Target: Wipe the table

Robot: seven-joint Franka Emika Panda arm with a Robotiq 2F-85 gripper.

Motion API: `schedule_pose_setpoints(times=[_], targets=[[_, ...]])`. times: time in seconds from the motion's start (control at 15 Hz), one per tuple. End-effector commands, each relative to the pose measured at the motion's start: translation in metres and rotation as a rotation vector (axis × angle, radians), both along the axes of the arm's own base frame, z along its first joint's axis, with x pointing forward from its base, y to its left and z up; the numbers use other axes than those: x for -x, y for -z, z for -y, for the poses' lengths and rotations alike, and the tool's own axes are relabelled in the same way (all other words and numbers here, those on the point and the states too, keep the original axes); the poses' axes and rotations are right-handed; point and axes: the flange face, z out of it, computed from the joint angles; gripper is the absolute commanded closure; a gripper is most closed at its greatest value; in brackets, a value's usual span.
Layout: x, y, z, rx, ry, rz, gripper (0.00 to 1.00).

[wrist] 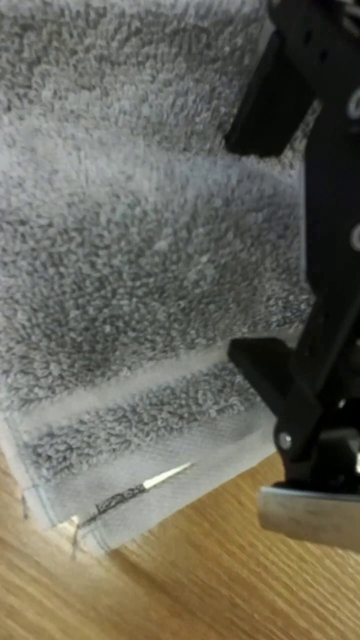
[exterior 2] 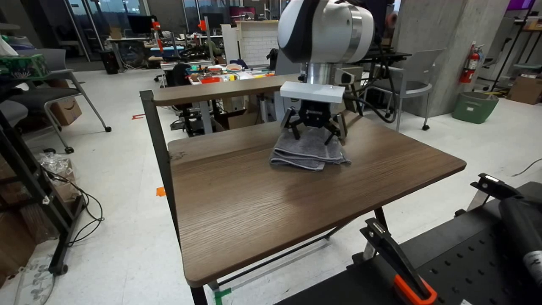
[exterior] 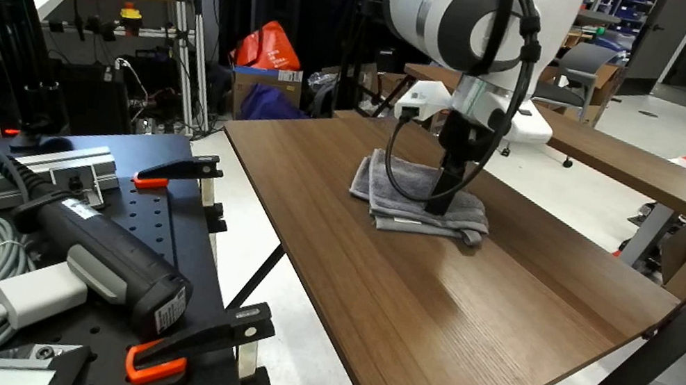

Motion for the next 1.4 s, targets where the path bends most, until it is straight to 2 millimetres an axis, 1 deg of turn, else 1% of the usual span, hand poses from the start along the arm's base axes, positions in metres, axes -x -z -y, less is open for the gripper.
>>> schedule_pose_setpoints(times=[0.0, 0.2, 0.53, 0.67, 0.73, 0.87, 1.0, 1.13, 1.27, 1.33], targets=[[0.002, 0.027, 0.041, -0.010, 0.099, -0.066, 0.00], [0.006, 0.026, 0.073, 0.004, 0.168, -0.101, 0.00], [0.019, 0.021, 0.132, 0.019, 0.290, -0.171, 0.00], [0.023, 0.014, 0.146, -0.002, 0.309, -0.182, 0.00], [0.025, 0.008, 0.149, -0.015, 0.303, -0.184, 0.00], [0.032, -0.009, 0.148, -0.018, 0.284, -0.181, 0.00], [0.042, -0.031, 0.135, -0.021, 0.229, -0.161, 0.00], [0.058, -0.056, 0.117, -0.016, 0.164, -0.143, 0.00], [0.075, -0.074, 0.092, 0.005, 0.065, -0.170, 0.00], [0.048, -0.051, 0.113, -0.009, 0.146, -0.161, 0.00]])
